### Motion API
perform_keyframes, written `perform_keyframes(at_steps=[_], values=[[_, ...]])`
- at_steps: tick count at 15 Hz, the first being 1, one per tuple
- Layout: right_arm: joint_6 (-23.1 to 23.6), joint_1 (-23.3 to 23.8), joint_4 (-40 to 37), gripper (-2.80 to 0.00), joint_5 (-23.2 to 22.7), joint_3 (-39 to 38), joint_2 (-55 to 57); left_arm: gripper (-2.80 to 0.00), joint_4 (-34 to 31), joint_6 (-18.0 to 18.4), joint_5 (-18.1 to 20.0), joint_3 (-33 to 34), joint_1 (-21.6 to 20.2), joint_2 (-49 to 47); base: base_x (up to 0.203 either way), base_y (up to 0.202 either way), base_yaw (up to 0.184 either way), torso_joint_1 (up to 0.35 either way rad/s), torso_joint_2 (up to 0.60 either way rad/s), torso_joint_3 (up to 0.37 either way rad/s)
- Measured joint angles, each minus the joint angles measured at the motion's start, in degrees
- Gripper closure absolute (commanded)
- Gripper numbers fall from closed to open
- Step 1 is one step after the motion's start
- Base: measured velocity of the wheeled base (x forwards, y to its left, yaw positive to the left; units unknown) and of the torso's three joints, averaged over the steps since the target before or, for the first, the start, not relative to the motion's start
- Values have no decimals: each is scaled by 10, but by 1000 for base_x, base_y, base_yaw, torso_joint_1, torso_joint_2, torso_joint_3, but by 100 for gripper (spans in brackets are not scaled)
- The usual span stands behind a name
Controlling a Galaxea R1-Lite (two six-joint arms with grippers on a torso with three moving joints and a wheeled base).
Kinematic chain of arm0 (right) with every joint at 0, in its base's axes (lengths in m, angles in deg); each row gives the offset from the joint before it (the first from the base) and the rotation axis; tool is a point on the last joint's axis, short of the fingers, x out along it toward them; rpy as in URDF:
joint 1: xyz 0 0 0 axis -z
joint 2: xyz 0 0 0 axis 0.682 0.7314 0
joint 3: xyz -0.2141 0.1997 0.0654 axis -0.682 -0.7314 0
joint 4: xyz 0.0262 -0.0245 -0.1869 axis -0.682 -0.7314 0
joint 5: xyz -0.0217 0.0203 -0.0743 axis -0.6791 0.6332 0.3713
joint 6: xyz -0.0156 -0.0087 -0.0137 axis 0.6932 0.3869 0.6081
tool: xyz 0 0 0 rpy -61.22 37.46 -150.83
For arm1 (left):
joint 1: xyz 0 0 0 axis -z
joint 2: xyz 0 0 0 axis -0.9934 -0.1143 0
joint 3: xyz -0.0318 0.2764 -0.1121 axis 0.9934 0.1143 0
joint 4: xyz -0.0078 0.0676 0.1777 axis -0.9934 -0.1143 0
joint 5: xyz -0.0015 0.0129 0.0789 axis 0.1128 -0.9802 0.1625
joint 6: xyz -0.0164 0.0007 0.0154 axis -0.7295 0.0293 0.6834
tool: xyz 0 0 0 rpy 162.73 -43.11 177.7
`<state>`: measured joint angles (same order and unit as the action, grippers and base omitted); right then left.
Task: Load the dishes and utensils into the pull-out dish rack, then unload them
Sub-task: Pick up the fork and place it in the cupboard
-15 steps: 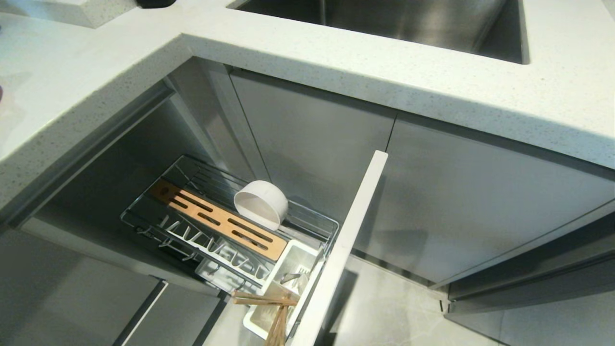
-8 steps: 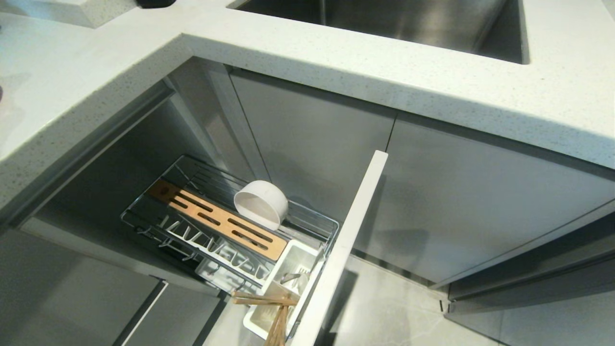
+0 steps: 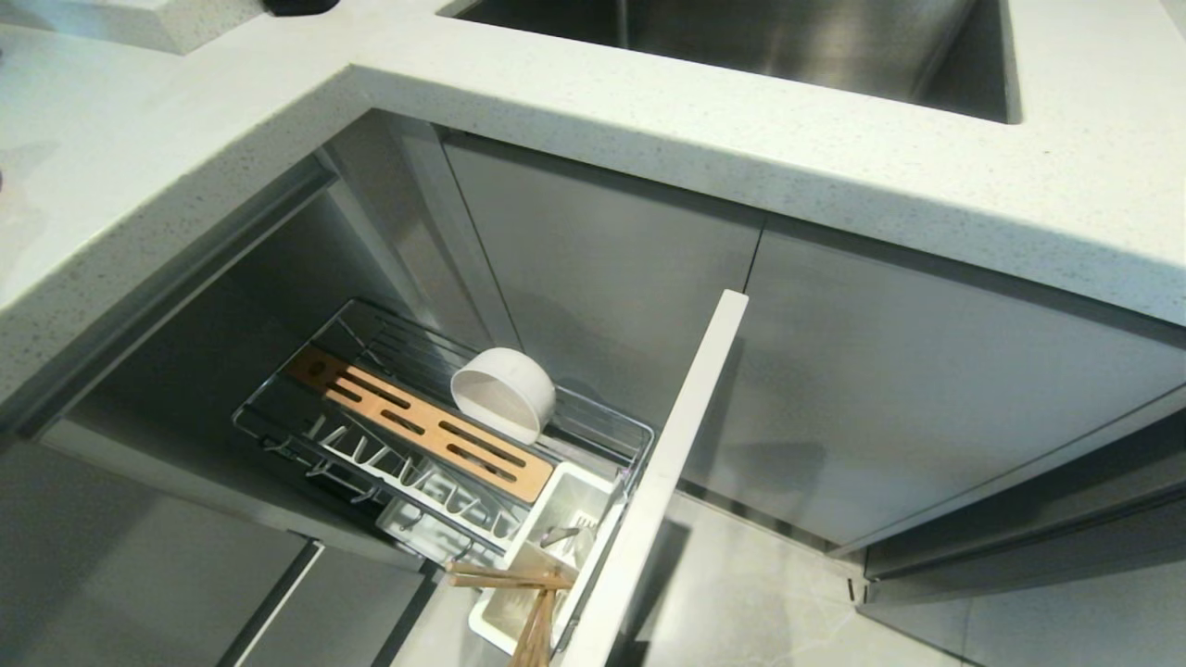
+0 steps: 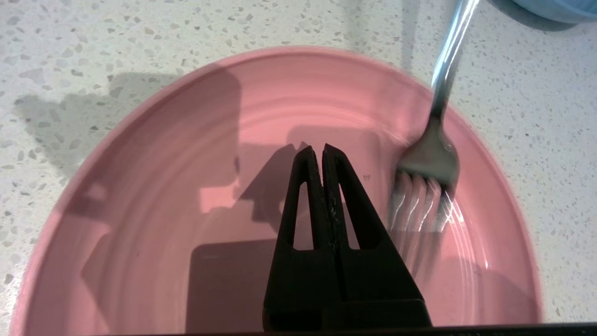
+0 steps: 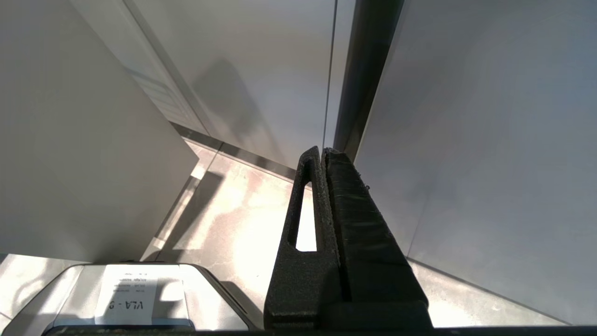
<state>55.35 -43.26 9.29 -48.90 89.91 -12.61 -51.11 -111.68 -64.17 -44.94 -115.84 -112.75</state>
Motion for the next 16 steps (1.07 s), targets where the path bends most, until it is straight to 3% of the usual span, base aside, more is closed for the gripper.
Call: perform_keyframes(at_steps=[11,12,16], values=[[0,0,0,0,0,0,0,0,2,3,-3,3,7,14,0,0,0,0,0,0],[0,0,0,0,0,0,0,-280,2,5,-4,3,9,16,0,0,0,0,0,0],[0,0,0,0,0,0,0,-280,10,24,-5,2,11,22,0,0,0,0,0,0]])
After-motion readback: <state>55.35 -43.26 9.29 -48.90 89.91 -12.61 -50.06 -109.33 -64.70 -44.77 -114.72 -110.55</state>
